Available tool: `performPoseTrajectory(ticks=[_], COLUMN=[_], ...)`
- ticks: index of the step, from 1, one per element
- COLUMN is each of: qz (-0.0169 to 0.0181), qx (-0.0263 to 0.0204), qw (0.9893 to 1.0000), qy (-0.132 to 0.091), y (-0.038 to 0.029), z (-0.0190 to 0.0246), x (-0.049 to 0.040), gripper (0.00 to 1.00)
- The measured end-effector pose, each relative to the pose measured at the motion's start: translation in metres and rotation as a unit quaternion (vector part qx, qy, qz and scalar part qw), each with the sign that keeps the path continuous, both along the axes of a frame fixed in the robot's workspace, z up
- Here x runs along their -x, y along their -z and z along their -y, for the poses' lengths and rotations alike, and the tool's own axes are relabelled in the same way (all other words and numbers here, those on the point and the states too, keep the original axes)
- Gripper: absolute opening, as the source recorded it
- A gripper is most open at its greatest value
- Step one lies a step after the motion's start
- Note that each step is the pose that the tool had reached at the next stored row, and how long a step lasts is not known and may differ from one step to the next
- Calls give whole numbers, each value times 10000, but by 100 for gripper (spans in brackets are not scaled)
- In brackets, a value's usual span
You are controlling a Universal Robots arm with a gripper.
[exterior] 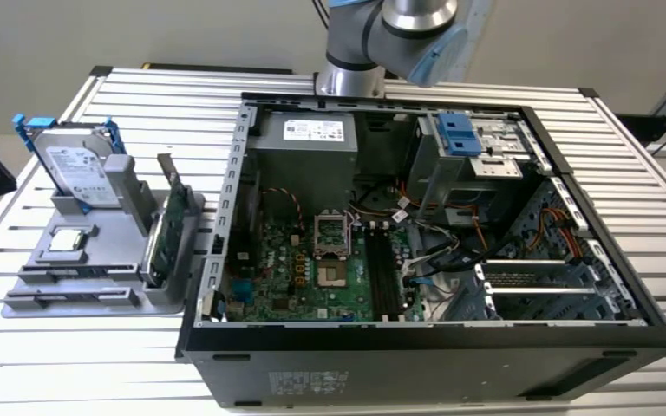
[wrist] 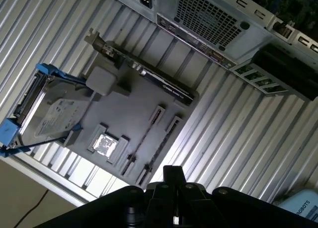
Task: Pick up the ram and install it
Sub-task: 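Pick up the ram and move it above insertion slot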
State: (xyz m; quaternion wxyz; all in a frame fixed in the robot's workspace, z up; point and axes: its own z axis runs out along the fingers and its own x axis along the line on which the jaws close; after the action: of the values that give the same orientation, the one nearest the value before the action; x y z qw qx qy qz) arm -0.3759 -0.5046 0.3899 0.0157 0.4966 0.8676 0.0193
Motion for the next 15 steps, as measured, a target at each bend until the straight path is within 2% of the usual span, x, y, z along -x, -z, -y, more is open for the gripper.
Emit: performPoseTrajectory(ticks=[6, 15], qz=[0, 0], qx=[0, 0], qw=[9999, 9999], qy=[113, 124], y=[-6, -7], z=[0, 0], x=[2, 2], gripper=[0, 0])
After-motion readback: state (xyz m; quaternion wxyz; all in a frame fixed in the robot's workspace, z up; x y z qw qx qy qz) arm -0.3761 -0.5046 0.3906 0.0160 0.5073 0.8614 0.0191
